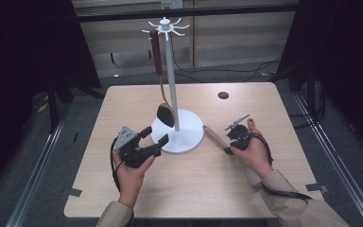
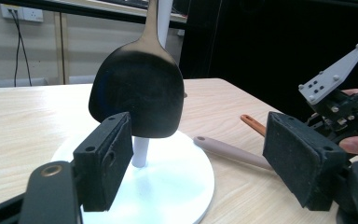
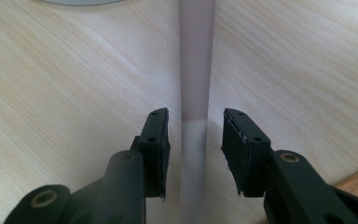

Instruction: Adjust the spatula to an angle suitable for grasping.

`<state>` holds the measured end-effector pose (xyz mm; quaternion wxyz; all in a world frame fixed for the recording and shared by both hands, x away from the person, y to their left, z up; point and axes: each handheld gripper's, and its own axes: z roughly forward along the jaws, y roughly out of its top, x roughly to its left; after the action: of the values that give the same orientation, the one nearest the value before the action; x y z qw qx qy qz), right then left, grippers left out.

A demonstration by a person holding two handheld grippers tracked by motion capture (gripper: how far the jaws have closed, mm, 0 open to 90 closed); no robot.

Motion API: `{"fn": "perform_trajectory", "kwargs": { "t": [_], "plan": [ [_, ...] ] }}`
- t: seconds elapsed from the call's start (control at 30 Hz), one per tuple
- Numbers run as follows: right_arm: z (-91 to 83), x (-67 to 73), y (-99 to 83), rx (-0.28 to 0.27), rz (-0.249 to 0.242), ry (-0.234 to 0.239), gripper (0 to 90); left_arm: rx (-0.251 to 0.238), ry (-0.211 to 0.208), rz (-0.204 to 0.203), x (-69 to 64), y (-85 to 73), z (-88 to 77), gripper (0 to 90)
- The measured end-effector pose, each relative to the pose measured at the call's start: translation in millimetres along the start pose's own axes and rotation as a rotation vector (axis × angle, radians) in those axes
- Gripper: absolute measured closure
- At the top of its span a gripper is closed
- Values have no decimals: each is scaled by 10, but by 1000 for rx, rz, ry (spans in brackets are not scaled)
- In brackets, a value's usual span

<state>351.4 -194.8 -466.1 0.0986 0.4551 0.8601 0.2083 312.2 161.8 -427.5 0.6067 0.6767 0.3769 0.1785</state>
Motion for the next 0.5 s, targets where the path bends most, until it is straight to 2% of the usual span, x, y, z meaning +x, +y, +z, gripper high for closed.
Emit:
{"fn": "perform_trajectory", "kwargs": {
  "t": [0.07,0.2,0.27,0.43,0.5],
  "plan": [
    [12,15,6,-7,2,-2,631,-2,0,-5,0,-2,2,237],
    [44,30,17,14,-4,-10,649,2,-4,-12,8,-16,2,235],
    [60,38,27,19,-3,-35,652,4,0,-12,9,-13,0,231],
    [104,63,42,30,-8,-28,686,8,3,-6,10,-15,5,231],
    [115,66,44,17,-15,-32,693,11,5,-1,5,-19,12,231]
  ]
}}
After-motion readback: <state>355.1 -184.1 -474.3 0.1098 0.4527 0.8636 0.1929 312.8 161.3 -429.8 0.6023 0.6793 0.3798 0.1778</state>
